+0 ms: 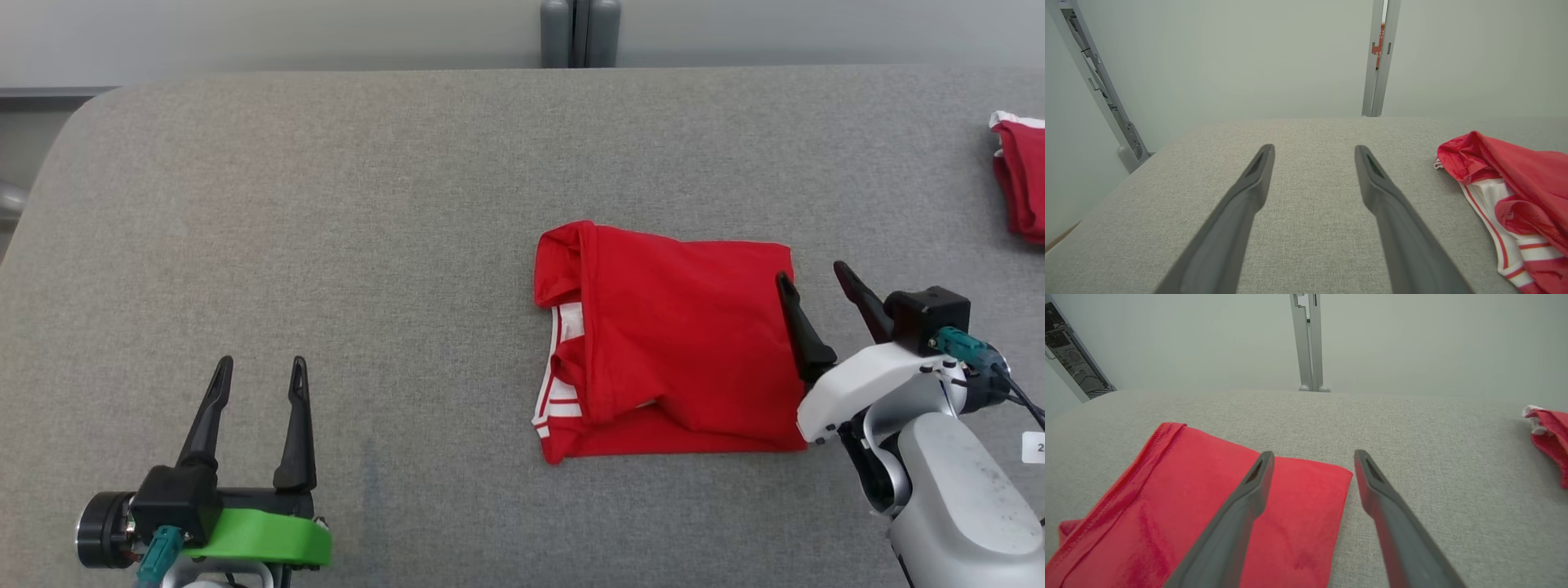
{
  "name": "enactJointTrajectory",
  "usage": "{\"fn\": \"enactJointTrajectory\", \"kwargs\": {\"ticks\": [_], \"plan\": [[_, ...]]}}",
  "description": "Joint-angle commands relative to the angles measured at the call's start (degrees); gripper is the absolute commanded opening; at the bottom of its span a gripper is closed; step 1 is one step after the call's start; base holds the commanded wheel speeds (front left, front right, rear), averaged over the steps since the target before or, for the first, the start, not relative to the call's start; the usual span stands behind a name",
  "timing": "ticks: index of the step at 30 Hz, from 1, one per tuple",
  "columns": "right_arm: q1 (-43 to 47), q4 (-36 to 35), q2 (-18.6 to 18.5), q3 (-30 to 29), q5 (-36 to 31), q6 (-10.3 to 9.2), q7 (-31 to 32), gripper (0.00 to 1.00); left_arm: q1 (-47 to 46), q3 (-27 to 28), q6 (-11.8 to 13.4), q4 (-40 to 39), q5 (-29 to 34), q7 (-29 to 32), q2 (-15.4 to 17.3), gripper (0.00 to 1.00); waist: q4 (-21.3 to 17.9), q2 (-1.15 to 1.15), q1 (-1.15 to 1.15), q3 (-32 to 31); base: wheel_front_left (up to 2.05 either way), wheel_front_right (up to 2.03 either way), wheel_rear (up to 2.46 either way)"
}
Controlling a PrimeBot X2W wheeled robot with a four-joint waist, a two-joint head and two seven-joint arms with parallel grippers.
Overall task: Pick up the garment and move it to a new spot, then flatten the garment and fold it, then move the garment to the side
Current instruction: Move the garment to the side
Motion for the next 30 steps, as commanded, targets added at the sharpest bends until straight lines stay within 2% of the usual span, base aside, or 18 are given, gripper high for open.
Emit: {"fn": "enactJointTrajectory", "kwargs": {"ticks": [1, 10, 15, 16, 17, 18, 24, 30], "plan": [[-0.9, 1.56, 0.32, -0.18, 0.38, -0.04, -0.56, 1.0, -1.09, -0.05, 0.42, -0.01, -0.19, -0.16, 0.02, 1.0, 0.71, 0.0, 0.0, 1.15, 0.0, 0.0, 0.0], [-3.46, 14.75, 2.37, -0.24, 1.61, -0.03, -2.7, 1.0, -2.13, -0.74, 0.94, -0.14, -0.43, -0.16, -0.02, 1.0, 1.14, 0.0, 0.0, 2.99, 0.0, 0.0, 0.0], [-3.73, 19.67, 4.21, 0.55, 3.03, -0.03, -3.87, 1.0, -2.21, -0.59, 1.06, 0.12, -0.82, -0.16, -0.02, 1.0, 1.15, 0.0, 0.0, 3.32, 0.0, 0.0, 0.0], [-3.84, 20.39, 4.54, 1.1, 3.61, -0.02, -4.03, 0.45, -2.16, -0.58, 1.05, 0.11, -0.91, -0.16, -0.03, 1.0, 1.1, 0.0, 0.0, 3.39, 0.0, 0.0, 0.0], [-3.95, 20.9, 4.66, 1.47, 4.01, -0.02, -4.05, 0.07, -2.13, -0.59, 1.12, 0.11, -0.92, -0.16, -0.03, 1.0, 1.07, 0.0, 0.0, 3.46, 0.0, 0.0, 0.0], [-4.17, 21.47, 4.6, 1.91, 4.5, -0.02, -4.08, 0.0, -2.09, -0.62, 1.23, 0.07, -0.93, -0.16, -0.03, 1.0, 1.0, 0.0, 0.0, 3.54, 0.0, 0.0, 0.0], [-8.4, 21.84, 1.87, 4.0, 5.27, -0.08, -5.25, 0.0, -2.61, -0.95, 1.48, -0.28, -1.19, -0.16, -0.02, 1.0, 0.34, 0.0, 0.0, 4.57, 0.0, 0.0, 0.0], [-15.25, 20.91, -4.06, 8.79, 4.78, -0.08, -4.44, 0.0, -3.8, -1.54, 1.52, -0.71, -1.05, -0.16, -0.02, 1.0, -1.49, 0.0, 0.0, 7.49, 0.0, 0.0, 0.0]]}}
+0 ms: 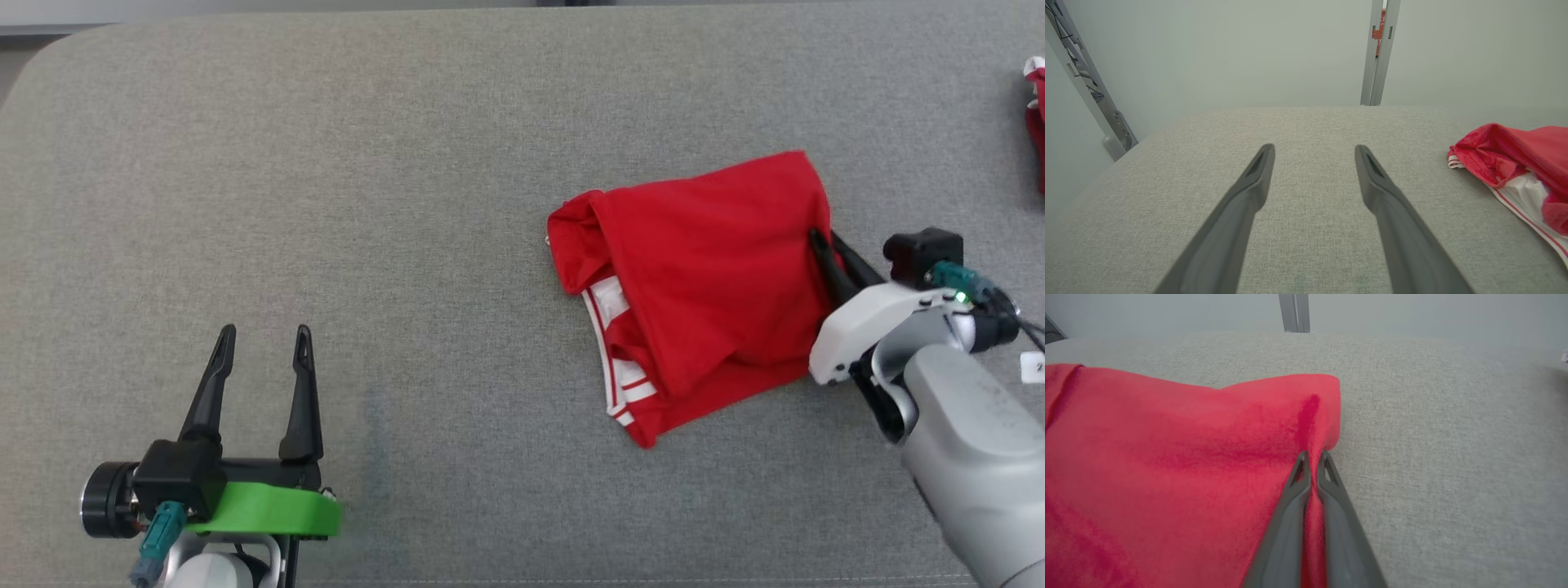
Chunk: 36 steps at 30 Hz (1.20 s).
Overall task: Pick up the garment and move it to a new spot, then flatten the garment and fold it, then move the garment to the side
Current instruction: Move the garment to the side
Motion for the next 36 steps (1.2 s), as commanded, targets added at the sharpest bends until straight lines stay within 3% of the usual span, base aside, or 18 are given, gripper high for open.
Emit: {"fn": "enactJointTrajectory", "kwargs": {"ticks": [1, 10, 19, 27, 33, 34, 35, 36], "plan": [[-2.22, -0.61, -1.88, 0.93, -0.07, -0.12, 0.43, 0.0, -1.31, -0.12, 0.17, -0.36, -0.13, -0.16, 0.04, 1.0, -1.49, 0.0, 0.0, 2.23, 0.0, 0.0, 0.0], [-15.35, -5.31, -15.65, 7.12, 3.38, -0.12, 4.49, 0.0, -5.93, -1.65, 1.17, -2.98, 0.54, -0.15, 0.08, 1.0, -7.49, 0.0, 0.0, 12.1, 0.0, 0.0, 0.0], [-23.32, -7.51, -30.12, 6.5, 9.1, -0.12, 6.58, 0.0, -11.79, -2.83, 0.24, -4.84, 3.3, -0.16, 0.94, 1.0, -12.52, 0.0, 0.0, 20.23, 0.0, 0.0, 0.0], [-28.15, -4.32, -36.73, 6.21, 12.65, -0.12, 8.84, 0.0, -13.71, -3.52, -0.07, -7.33, 4.69, -0.16, 1.46, 1.0, -14.54, 0.0, 0.0, 22.24, 0.0, 0.0, 0.0], [-31.6, 0.18, -35.72, 7.59, 13.12, -0.12, 9.26, 0.03, -13.81, -3.6, 0.09, -8.77, 5.01, -0.15, 1.48, 1.0, -14.61, 0.0, 0.0, 22.91, 0.0, 0.0, 0.0], [-32.07, 0.94, -35.47, 7.76, 12.83, -0.12, 8.98, 0.44, -13.81, -3.67, 0.06, -8.81, 5.01, -0.15, 1.47, 1.0, -14.45, 0.0, 0.0, 23.01, 0.0, 0.0, 0.0], [-32.42, 2.06, -34.82, 8.19, 12.63, -0.12, 9.26, 1.0, -13.73, -3.61, 0.06, -8.81, 4.98, -0.16, 1.49, 1.0, -14.32, 0.0, 0.0, 22.99, 0.0, 0.0, 0.0], [-32.58, 2.92, -34.47, 8.6, 12.3, -0.12, 9.5, 1.0, -13.62, -3.47, 0.13, -8.75, 4.95, -0.16, 1.53, 1.0, -14.2, 0.0, 0.0, 22.93, 0.0, 0.0, 0.0]]}}
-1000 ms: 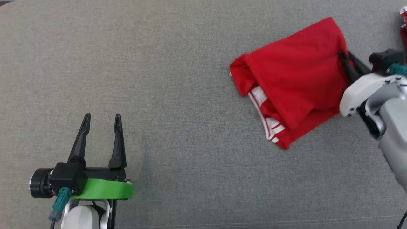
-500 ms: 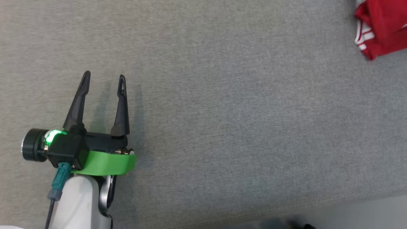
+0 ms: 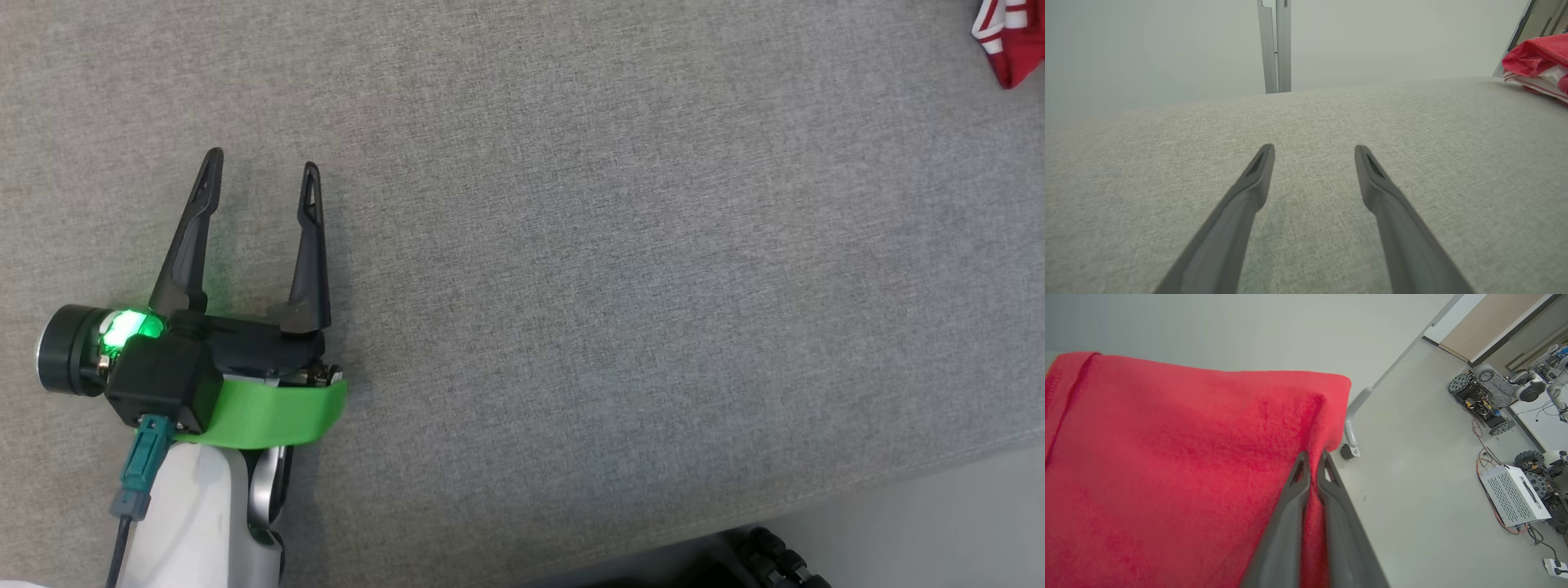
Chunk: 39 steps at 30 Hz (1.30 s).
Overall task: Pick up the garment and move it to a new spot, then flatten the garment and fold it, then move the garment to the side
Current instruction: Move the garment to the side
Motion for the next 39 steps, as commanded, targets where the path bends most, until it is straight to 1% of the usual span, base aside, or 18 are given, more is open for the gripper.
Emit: {"fn": "enactJointTrajectory", "kwargs": {"ticks": [1, 4, 8, 11, 16, 22, 27, 32, 39], "plan": [[-0.95, 1.11, 0.37, 0.5, -0.8, -0.12, -0.33, 1.0, -0.64, 0.26, 0.18, 0.01, 0.26, -0.16, 0.3, 1.0, 0.35, 0.0, -0.01, -0.14, 0.0, 0.0, 0.0], [-2.09, 2.73, 0.27, 0.87, -1.63, -0.12, -2.47, 1.0, -0.5, 0.51, 0.3, -0.03, -0.1, -0.16, 0.2, 1.0, 0.99, 0.0, -0.01, -0.91, 0.0, 0.0, 0.0], [-3.05, 2.15, 2.06, 1.13, -0.54, -0.12, -6.39, 1.0, 0.81, 1.23, 0.63, 0.26, -0.77, -0.16, 0.01, 1.0, 1.43, 0.0, -0.01, -3.09, 0.0, 0.0, 0.0], [-2.54, -0.09, 4.14, 2.76, -0.67, -0.12, -8.86, 1.0, 2.18, 1.79, 0.8, 0.8, -1.28, -0.16, -0.13, 1.0, 1.61, 0.0, -0.01, -5.82, 0.0, 0.0, 0.0], [0.11, -4.66, 7.96, 4.94, -0.38, -0.12, -10.87, 1.0, 4.49, 2.72, 1.11, 1.9, -2.19, -0.16, -0.4, 1.0, 2.48, 0.0, -0.01, -11.11, 0.0, 0.0, 0.0], [7.23, -11.35, 12.71, 6.0, 1.7, -0.12, -11.53, 1.0, 7.6, 3.76, 0.95, 3.36, -3.24, -0.16, -0.62, 1.0, 5.01, 0.0, -0.01, -17.39, 0.0, 0.0, 0.0], [15.11, -17.28, 16.43, 4.36, 0.16, -0.12, -11.55, 1.0, 10.82, 5.45, 1.24, 4.11, -4.04, -0.16, -0.74, 1.0, 6.8, 0.0, -0.01, -21.71, 0.0, 0.0, 0.0], [23.88, -22.49, 20.63, 0.19, -2.81, -0.12, -11.57, 1.0, 13.72, 6.91, 0.85, 4.76, -4.32, -0.15, -0.8, 1.0, 7.68, 0.0, -0.01, -25.29, 0.0, 0.0, 0.0], [37.0, -27.61, 25.93, -6.48, -6.07, -0.12, -11.58, 1.0, 16.15, 7.93, 0.35, 6.03, -4.48, -0.16, -0.89, 1.0, 8.23, 0.0, -0.01, -29.08, 0.0, 0.0, 0.0]]}}
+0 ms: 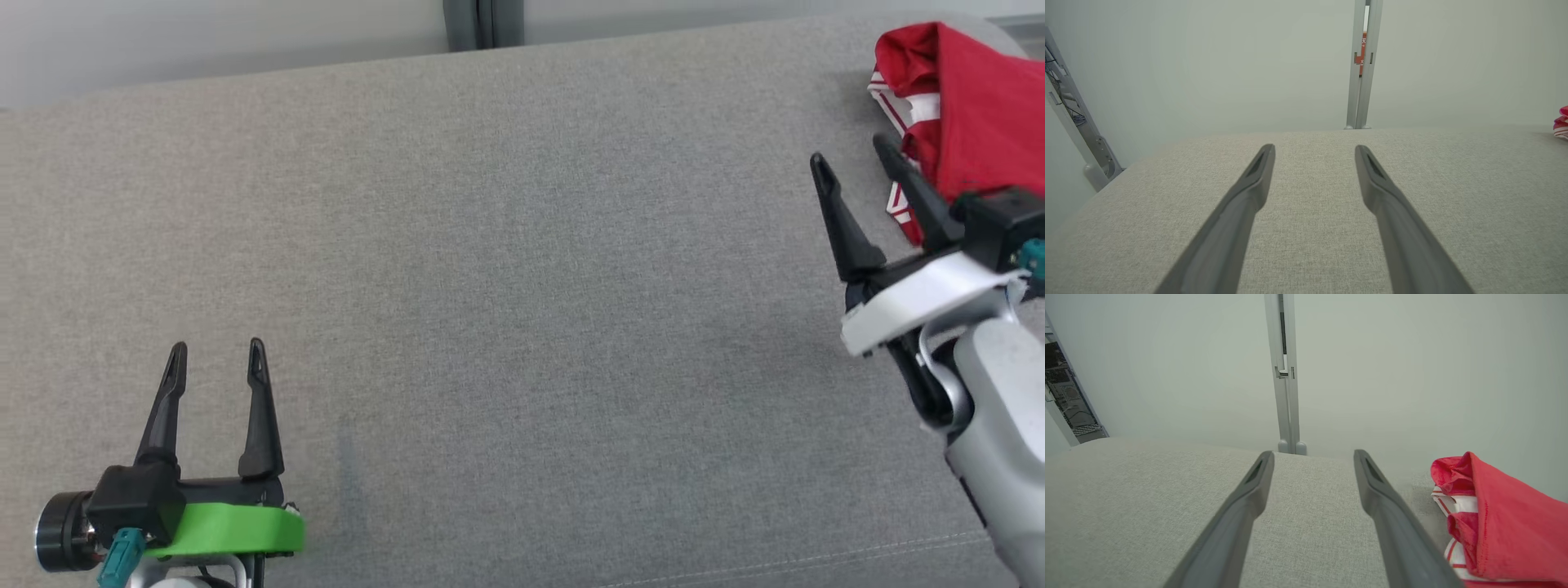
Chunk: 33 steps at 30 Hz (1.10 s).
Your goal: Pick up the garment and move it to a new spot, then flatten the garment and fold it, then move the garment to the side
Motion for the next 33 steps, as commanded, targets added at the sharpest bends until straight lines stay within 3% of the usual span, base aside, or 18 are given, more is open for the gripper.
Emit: {"fn": "enactJointTrajectory", "kwargs": {"ticks": [1, 17, 24, 33], "plan": [[2.72, -0.93, 0.52, -0.92, -0.61, -0.1, -0.21, 1.0, 1.1, 0.45, -0.2, 0.17, -0.23, -0.16, 0.06, 1.0, 1.12, 0.0, 0.0, -2.85, 0.0, 0.0, 0.0], [26.3, -12.4, 8.24, -10.81, -3.98, -0.09, 0.17, 1.0, 4.01, 1.7, -1.3, 3.31, -0.37, -0.16, -0.01, 1.0, 1.73, 0.0, 0.0, -9.27, 0.0, 0.0, 0.0], [32.22, -14.51, 12.88, -13.65, -6.06, -0.08, 0.19, 1.0, 4.79, 1.67, -1.85, 4.62, -0.48, -0.15, 0.13, 1.0, 2.69, 0.0, 0.0, -11.61, 0.0, 0.0, 0.0], [34.5, -16.51, 15.78, -16.47, -9.02, -0.08, 0.56, 1.0, 5.22, 1.71, -2.27, 5.08, -0.85, -0.16, 0.36, 1.0, 3.17, 0.0, 0.0, -12.86, 0.0, 0.0, 0.0]]}}
